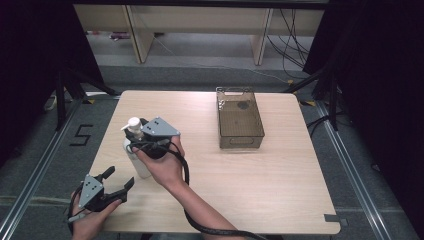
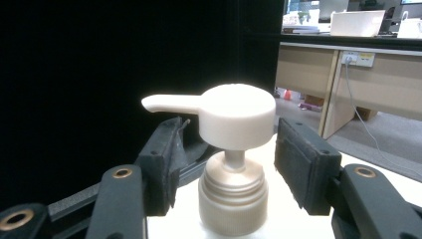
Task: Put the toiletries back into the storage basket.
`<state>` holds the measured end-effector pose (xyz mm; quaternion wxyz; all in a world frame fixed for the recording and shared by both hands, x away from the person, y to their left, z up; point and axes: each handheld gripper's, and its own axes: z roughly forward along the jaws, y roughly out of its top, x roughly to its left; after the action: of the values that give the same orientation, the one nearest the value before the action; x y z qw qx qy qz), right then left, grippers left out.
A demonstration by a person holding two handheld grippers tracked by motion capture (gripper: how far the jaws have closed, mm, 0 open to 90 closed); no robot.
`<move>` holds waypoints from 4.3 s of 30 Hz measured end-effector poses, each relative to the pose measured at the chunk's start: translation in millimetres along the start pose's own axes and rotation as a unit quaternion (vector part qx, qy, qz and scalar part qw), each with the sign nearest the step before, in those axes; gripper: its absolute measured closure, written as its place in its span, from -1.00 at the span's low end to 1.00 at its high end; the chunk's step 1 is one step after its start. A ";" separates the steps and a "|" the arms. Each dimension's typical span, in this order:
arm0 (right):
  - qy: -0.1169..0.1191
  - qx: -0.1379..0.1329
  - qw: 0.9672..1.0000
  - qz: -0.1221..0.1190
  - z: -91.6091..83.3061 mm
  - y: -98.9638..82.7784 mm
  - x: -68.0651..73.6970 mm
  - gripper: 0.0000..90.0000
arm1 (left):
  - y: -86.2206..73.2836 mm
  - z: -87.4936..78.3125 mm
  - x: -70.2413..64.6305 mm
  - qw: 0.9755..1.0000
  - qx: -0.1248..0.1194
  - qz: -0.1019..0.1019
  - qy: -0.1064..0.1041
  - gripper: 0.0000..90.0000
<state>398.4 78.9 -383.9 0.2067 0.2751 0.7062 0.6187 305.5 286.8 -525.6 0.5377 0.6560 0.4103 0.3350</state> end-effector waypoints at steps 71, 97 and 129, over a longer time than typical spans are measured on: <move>-0.087 -0.044 0.994 0.043 -77.0 36.3 -48.3 0.35 | 2.2 -0.2 -0.2 1.000 -0.007 0.002 0.008 -0.60; -0.159 -0.051 0.985 0.040 -126.5 38.0 -93.4 0.35 | 16.8 28.1 -23.4 0.999 -0.013 -0.011 -0.029 -0.62; -0.232 -0.061 0.970 0.036 -179.3 50.1 -139.0 0.35 | 17.4 45.5 -48.5 0.999 -0.019 -0.002 -0.040 -0.59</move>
<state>397.7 -142.7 -314.4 0.3591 0.4233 0.5894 0.5870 327.4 222.1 -517.5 0.5669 0.6576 0.3832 0.3152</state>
